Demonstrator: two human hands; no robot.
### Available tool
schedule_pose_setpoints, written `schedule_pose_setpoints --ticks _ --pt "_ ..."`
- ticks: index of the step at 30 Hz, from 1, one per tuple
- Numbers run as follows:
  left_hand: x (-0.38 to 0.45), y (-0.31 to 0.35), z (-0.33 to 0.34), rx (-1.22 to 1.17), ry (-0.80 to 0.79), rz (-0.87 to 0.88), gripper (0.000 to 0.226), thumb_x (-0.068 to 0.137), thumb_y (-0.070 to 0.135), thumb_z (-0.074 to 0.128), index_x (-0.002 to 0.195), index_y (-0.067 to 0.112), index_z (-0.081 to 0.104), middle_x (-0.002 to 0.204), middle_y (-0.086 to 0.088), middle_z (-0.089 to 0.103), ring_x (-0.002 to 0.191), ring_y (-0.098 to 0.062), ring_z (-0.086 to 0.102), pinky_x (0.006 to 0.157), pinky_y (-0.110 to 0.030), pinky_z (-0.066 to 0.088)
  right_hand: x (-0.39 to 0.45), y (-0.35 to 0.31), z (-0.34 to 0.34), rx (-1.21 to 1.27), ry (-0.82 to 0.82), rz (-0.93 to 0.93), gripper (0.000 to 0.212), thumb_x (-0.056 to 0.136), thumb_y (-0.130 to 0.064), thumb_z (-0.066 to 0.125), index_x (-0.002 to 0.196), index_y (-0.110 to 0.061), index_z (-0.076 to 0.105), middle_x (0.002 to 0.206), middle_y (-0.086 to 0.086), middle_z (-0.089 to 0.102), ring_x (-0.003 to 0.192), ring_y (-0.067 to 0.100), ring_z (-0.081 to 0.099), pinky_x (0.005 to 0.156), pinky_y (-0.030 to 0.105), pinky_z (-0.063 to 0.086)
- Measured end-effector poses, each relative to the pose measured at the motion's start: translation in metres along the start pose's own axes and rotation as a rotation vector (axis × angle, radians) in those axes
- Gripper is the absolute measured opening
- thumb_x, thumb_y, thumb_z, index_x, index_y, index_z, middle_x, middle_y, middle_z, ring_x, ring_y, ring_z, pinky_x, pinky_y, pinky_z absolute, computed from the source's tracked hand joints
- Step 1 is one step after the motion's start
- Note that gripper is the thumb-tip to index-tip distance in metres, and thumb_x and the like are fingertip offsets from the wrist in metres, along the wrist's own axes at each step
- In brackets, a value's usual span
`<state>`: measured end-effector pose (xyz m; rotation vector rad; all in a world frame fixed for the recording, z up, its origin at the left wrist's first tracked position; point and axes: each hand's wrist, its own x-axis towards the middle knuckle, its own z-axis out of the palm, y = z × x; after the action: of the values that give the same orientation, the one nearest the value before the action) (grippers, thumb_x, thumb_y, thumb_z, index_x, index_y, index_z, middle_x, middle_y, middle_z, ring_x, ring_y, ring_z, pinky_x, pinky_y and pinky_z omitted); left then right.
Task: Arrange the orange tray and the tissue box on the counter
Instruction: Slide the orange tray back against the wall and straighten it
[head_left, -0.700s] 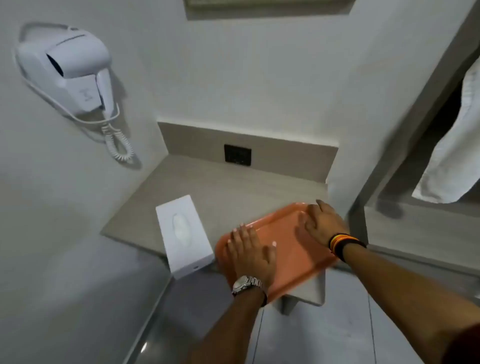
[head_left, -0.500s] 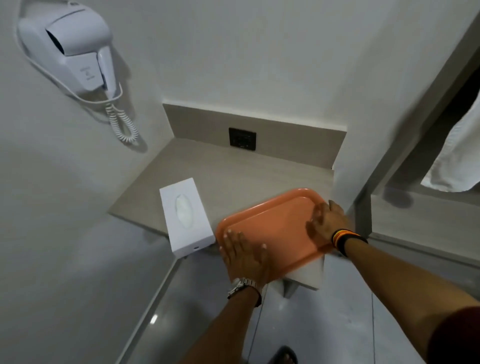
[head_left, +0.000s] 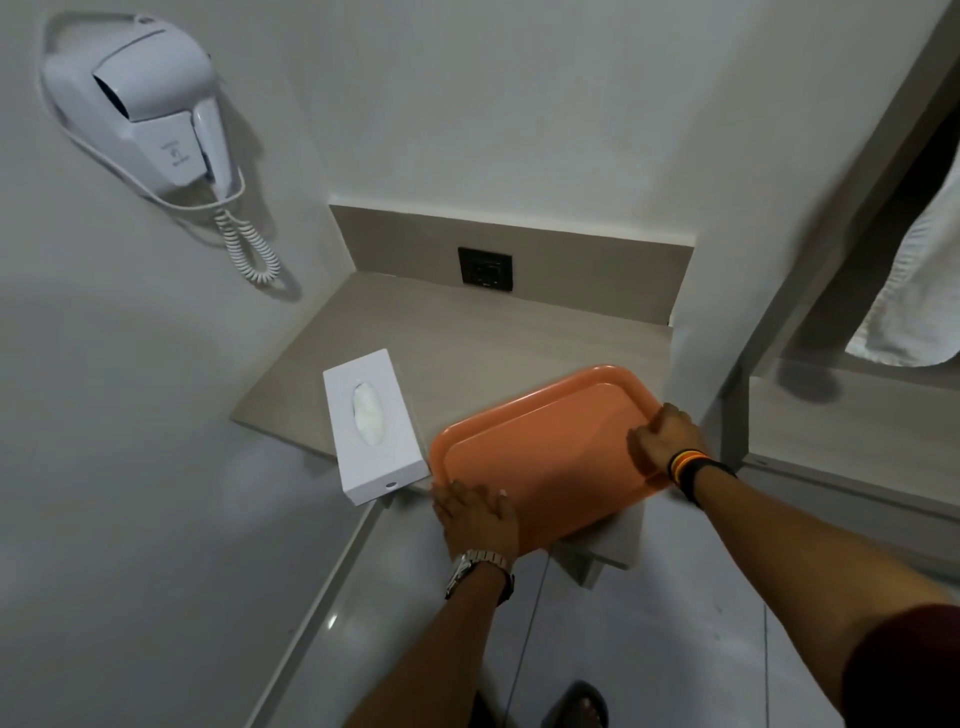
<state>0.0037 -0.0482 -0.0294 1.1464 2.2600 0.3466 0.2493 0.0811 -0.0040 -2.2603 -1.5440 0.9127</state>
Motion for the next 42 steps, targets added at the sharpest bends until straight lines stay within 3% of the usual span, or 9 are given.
schedule_pose_setpoints --ticks 4,8,11,18,25,32,42 --pt "0.003 0.012 -0.002 0.009 0.064 -0.087 0.076 0.100 0.053 0.039 0.159 0.009 0.017 0.166 -0.022 0.014 0.146 -0.043 0.030 0.115 -0.054 0.036 0.003 -0.001 -0.006 0.094 -0.001 0.037 0.046 0.091 -0.034 0.055 0.126 -0.004 0.057 0.124 0.020 0.060 0.106 0.040 0.060 0.091 0.048 0.052" --pt "0.011 0.032 -0.013 0.041 0.122 -0.086 0.069 0.099 0.048 0.041 0.156 0.011 0.028 0.162 -0.023 0.024 0.139 -0.043 0.039 0.113 -0.054 0.039 0.003 0.004 -0.012 0.221 0.023 0.057 0.035 0.091 -0.028 0.054 0.117 -0.005 0.061 0.113 0.019 0.065 0.091 0.036 0.059 0.076 0.041 0.048" --pt "0.024 0.047 -0.025 0.050 0.136 -0.033 0.070 0.098 0.046 0.043 0.156 0.009 0.028 0.161 -0.024 0.025 0.139 -0.044 0.038 0.111 -0.053 0.040 0.005 0.010 -0.017 0.329 0.036 0.088 0.034 0.092 -0.028 0.054 0.119 -0.006 0.058 0.112 0.018 0.064 0.092 0.035 0.058 0.078 0.043 0.047" --pt "0.066 0.081 -0.062 -0.048 0.198 0.084 0.064 0.095 0.045 0.045 0.148 0.010 0.039 0.141 -0.019 0.049 0.122 -0.044 0.053 0.102 -0.052 0.047 0.006 0.001 -0.025 0.465 0.055 0.146 0.037 0.095 -0.029 0.051 0.123 -0.006 0.057 0.116 0.018 0.064 0.095 0.034 0.058 0.080 0.046 0.046" --pt "0.118 0.096 -0.095 -0.077 0.162 0.169 0.066 0.095 0.048 0.045 0.151 0.014 0.034 0.146 -0.017 0.046 0.128 -0.044 0.051 0.106 -0.056 0.044 0.008 -0.023 -0.017 0.545 0.073 0.203 0.035 0.094 -0.027 0.050 0.120 -0.005 0.059 0.112 0.015 0.060 0.102 0.038 0.058 0.090 0.049 0.048" --pt "0.188 0.097 -0.123 -0.052 0.113 0.217 0.069 0.098 0.046 0.044 0.158 0.016 0.023 0.153 -0.018 0.041 0.135 -0.044 0.044 0.111 -0.052 0.035 0.021 -0.064 0.009 0.618 0.113 0.259 0.022 0.091 -0.021 0.054 0.102 -0.004 0.062 0.102 0.017 0.062 0.091 0.033 0.056 0.082 0.035 0.044" --pt "0.284 0.090 -0.149 -0.091 0.006 0.298 0.076 0.094 0.045 0.054 0.158 0.015 0.025 0.150 -0.015 0.046 0.131 -0.039 0.051 0.109 -0.051 0.044 0.055 -0.127 0.057 0.638 0.223 0.367 0.032 0.090 -0.021 0.058 0.113 -0.002 0.066 0.106 0.019 0.065 0.092 0.034 0.056 0.085 0.039 0.046"
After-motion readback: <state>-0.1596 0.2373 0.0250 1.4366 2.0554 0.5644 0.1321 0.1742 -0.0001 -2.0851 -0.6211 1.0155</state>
